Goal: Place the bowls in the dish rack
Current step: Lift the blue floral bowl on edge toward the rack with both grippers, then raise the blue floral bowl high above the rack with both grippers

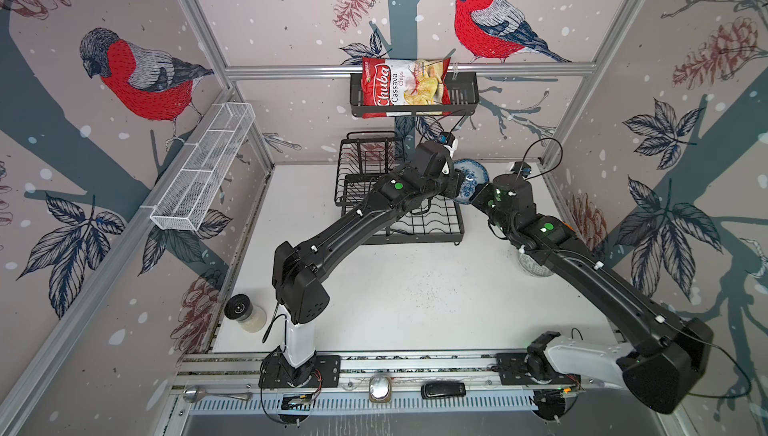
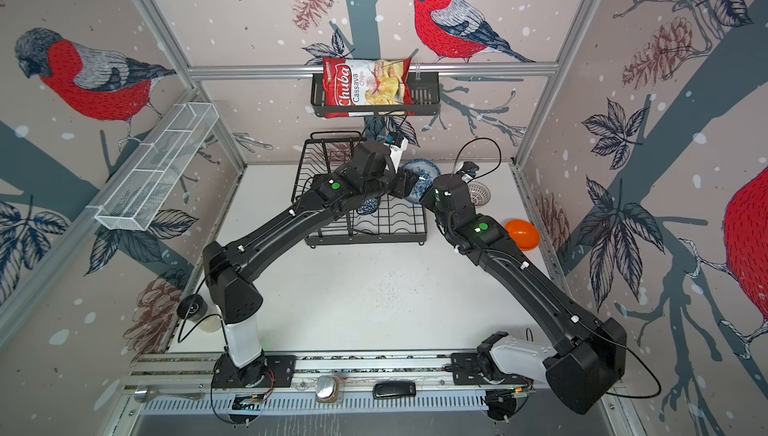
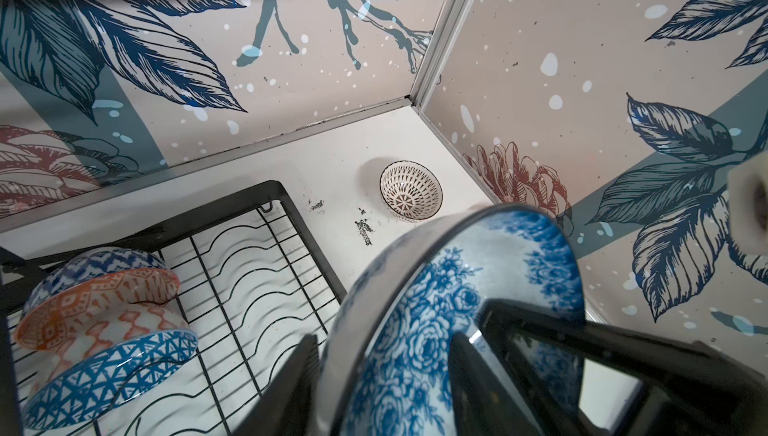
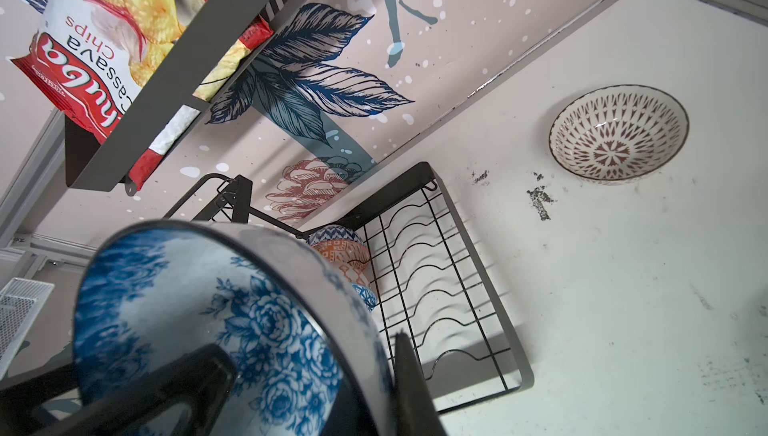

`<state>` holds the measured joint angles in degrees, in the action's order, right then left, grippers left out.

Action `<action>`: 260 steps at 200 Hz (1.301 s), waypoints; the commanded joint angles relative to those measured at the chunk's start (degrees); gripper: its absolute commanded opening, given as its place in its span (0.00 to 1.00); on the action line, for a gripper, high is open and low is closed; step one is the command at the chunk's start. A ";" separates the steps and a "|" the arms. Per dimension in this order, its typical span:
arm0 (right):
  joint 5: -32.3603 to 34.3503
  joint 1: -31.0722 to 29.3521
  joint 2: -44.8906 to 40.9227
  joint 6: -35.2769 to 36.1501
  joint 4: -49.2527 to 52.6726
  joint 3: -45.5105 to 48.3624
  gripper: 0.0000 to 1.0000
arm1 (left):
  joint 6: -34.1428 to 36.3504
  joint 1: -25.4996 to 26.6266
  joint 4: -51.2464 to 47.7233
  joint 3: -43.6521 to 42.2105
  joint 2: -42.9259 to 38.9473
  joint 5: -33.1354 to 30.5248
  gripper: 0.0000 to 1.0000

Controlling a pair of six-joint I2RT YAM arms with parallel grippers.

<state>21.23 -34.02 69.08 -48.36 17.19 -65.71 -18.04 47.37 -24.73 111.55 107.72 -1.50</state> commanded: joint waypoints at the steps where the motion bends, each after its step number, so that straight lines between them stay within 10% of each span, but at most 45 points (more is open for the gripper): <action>1: 3.33 -0.26 -0.74 -1.45 -1.99 -0.56 0.04 | -0.35 -0.10 0.03 0.75 0.30 0.84 0.32; 64: 4.61 -1.56 -0.30 -2.27 -4.27 -0.28 0.09 | -0.07 -0.09 -0.40 2.43 1.10 1.94 0.00; 161: 2.13 -2.10 0.47 -2.27 -6.38 -0.55 0.35 | 0.52 -0.87 2.57 0.92 -0.74 -0.95 0.00; 226: -2.70 -2.12 0.47 -2.08 -7.05 -2.39 0.66 | -1.19 -7.30 6.68 -3.55 -4.76 -3.60 0.00; 260: -5.10 -1.99 0.02 -2.87 -8.76 -3.67 1.00 | -4.30 -13.06 17.53 -13.74 -11.03 -4.44 0.00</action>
<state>18.68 -35.97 69.49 -50.83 11.29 -67.94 -19.44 36.88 -19.84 103.00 100.47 -4.67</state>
